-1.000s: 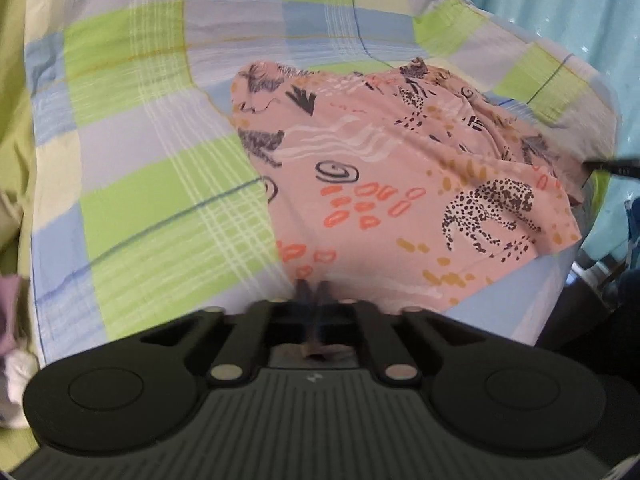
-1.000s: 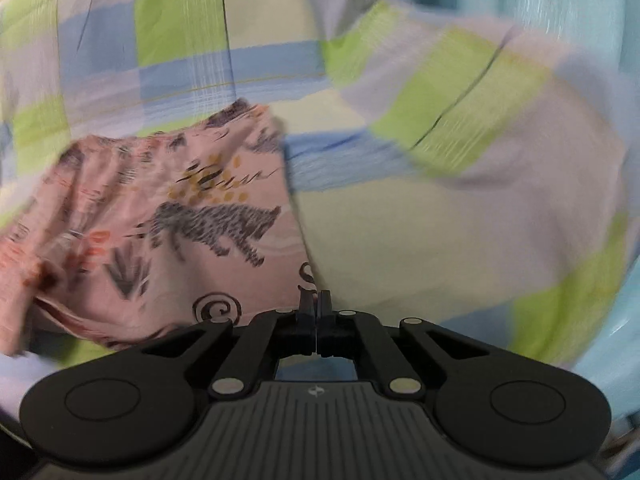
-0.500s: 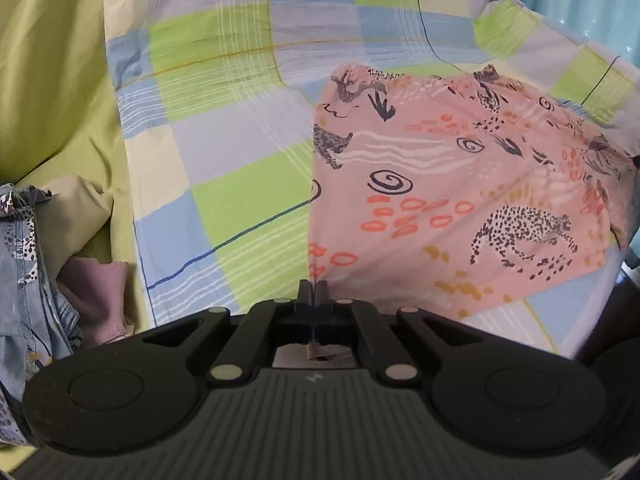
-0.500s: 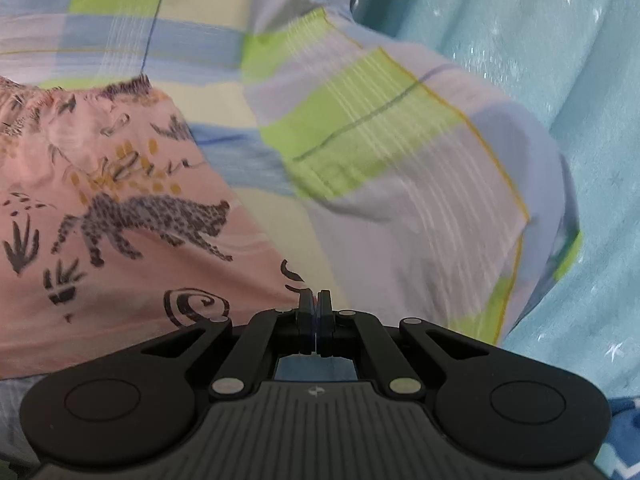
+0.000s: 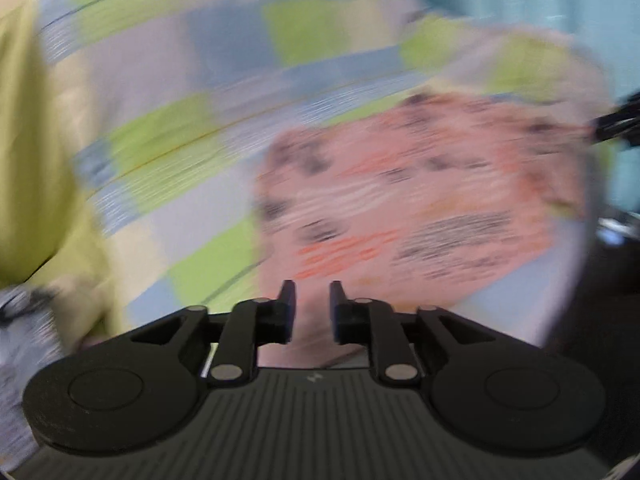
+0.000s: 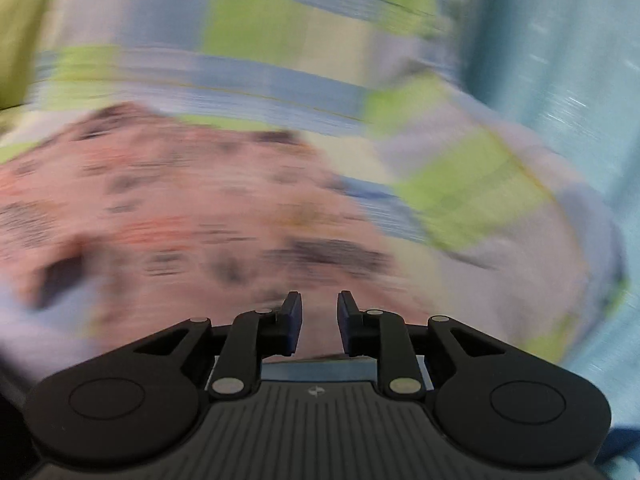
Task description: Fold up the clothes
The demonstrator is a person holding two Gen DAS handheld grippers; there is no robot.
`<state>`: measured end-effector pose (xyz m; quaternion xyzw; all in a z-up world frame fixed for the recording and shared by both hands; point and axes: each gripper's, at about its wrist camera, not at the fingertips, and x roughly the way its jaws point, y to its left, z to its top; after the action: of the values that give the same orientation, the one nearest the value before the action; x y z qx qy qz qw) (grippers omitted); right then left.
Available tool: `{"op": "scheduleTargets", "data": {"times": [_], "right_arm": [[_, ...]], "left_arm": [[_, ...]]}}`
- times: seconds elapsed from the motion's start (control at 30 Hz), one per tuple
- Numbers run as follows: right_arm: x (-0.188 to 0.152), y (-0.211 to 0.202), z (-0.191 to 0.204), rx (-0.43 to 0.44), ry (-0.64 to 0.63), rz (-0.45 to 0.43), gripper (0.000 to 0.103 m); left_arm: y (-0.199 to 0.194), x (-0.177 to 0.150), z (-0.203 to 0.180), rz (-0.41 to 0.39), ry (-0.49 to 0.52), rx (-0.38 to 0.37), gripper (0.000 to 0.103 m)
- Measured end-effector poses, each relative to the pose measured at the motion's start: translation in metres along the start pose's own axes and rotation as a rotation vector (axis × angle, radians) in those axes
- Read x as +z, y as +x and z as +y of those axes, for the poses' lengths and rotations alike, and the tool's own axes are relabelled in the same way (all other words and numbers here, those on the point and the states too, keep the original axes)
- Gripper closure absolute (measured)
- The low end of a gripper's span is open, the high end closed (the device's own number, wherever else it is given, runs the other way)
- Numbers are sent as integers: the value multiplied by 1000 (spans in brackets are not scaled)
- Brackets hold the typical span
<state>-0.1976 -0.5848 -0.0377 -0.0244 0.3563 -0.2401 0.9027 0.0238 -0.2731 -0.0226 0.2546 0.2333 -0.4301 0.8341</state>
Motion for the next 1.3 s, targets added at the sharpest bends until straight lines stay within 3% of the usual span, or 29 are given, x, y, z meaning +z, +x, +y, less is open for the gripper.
{"op": "scheduleTargets", "data": {"times": [0.2, 0.37, 0.57, 0.67, 0.73, 0.77, 0.8, 0.83, 1.03, 1.1, 1.23, 1.3], "right_arm": [[-19, -2, 86, 161, -270, -2, 60], [-31, 9, 117, 183, -406, 7, 60], [-39, 22, 122, 178, -472, 4, 61], [-44, 20, 119, 194, -481, -2, 79], [-46, 16, 121, 181, -503, -6, 90], [-46, 15, 122, 172, -512, -6, 101], [-45, 15, 121, 159, -509, -8, 103], [-43, 14, 119, 161, -499, -5, 103], [-38, -8, 115, 201, -566, 28, 103], [-42, -9, 116, 220, -611, 66, 103], [-52, -1, 122, 198, -687, 111, 103], [-49, -4, 119, 193, -647, 100, 103]], "left_arm": [[32, 12, -80, -81, 173, -270, 71], [63, 17, -124, -87, 238, -401, 71], [85, 20, -146, -58, 277, -368, 62], [85, 21, -150, -48, 294, -340, 61], [86, 22, -152, -41, 306, -322, 73], [86, 23, -153, -38, 311, -313, 90], [86, 23, -154, -35, 317, -304, 100], [86, 24, -155, -31, 322, -294, 100], [62, 24, -146, -30, 391, -436, 100], [67, 21, -147, 3, 400, -471, 99], [66, 17, -144, 6, 358, -463, 93], [57, 18, -131, -8, 313, -436, 81]]}}
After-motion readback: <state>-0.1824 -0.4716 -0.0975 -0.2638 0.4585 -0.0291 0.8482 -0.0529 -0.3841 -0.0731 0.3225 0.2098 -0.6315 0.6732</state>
